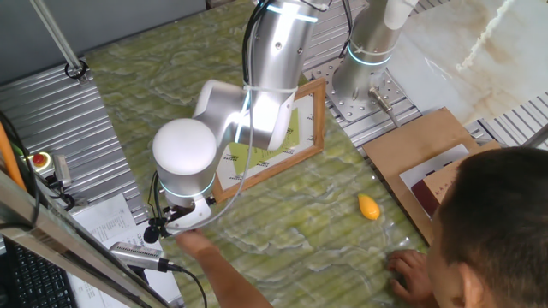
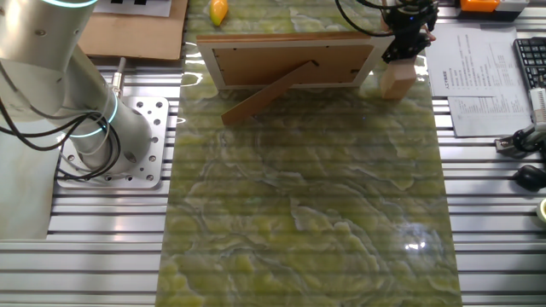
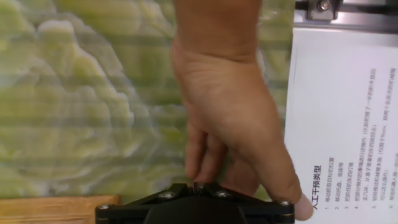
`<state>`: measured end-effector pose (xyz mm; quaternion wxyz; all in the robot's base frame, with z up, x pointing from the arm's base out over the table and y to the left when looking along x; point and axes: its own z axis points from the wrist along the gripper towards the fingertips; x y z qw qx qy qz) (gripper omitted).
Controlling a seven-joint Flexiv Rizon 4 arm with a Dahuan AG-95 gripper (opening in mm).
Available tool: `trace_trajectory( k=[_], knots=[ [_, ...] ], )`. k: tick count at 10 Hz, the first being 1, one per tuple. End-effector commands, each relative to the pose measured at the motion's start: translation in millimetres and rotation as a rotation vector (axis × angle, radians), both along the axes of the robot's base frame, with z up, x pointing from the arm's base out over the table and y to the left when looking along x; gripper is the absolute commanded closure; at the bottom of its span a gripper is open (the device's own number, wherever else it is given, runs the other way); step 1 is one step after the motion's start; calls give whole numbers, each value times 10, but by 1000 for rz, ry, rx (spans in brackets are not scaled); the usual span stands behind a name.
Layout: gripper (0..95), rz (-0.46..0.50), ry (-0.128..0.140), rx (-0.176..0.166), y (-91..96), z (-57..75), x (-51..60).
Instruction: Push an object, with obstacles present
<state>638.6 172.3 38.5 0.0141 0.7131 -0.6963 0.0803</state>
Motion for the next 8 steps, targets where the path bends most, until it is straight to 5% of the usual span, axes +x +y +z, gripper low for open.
trace_trajectory(
  k=[1, 8],
  knots=[
    [950, 2, -1, 0, -37, 5, 0],
    [950, 9, 0, -11, -160, 5, -16]
  ],
)
